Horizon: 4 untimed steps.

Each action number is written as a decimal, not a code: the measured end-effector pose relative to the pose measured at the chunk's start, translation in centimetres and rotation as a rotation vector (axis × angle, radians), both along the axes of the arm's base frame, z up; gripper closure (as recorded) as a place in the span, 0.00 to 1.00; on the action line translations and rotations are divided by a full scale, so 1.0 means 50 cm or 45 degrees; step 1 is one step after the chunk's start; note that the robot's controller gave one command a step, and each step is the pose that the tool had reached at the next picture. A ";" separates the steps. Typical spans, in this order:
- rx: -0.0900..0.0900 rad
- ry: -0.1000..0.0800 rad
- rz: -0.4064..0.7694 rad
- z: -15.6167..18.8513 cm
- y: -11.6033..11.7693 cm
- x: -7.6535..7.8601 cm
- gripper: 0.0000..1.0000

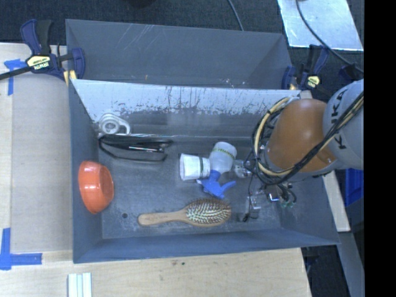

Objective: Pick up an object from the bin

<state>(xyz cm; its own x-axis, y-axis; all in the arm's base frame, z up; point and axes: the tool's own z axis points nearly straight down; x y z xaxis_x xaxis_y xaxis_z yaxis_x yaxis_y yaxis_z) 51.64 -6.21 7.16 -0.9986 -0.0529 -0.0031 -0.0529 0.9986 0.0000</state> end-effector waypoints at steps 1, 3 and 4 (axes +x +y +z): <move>-0.008 -0.029 0.078 -0.002 0.017 0.060 0.00; -0.005 -0.020 0.047 -0.001 0.018 0.071 0.00; -0.008 -0.028 0.233 0.133 0.032 0.039 0.00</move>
Offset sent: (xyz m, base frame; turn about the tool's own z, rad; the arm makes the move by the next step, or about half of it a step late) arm 0.0099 0.0152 -0.0016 0.0049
